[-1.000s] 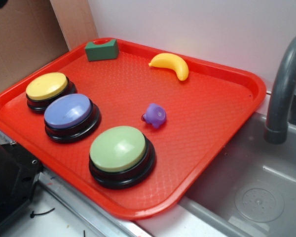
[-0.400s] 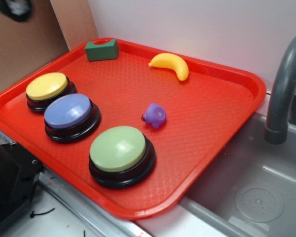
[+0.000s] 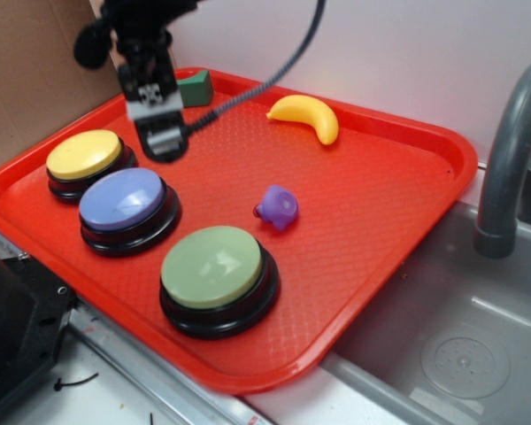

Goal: Push the green button.

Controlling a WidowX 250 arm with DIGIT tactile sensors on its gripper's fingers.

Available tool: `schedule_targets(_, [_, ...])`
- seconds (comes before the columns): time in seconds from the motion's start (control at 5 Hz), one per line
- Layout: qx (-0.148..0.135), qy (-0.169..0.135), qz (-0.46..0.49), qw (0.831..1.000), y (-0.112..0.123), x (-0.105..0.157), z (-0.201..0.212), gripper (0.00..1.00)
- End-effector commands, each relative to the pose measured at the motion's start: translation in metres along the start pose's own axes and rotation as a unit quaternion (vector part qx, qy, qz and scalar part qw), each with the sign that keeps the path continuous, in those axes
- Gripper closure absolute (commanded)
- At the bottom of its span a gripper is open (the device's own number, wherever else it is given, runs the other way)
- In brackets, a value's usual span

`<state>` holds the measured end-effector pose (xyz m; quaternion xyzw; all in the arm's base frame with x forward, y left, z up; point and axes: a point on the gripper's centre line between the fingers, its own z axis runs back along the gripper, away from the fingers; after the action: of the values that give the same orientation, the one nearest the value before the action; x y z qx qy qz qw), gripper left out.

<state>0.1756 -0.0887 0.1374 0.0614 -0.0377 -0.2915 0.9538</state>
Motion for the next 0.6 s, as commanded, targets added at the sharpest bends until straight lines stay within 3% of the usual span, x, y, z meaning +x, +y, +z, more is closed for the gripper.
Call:
schedule_targets(0.0, [-0.012, -0.056, -0.073, 0.996, -0.027, -0.001, -0.033, 0.0])
schedule_targets(0.2, [-0.056, -0.063, -0.104, 0.991, -0.04, 0.012, -0.062, 0.0])
schedule_targets(0.4, [-0.077, -0.073, -0.115, 0.988, -0.045, 0.017, -0.081, 0.0])
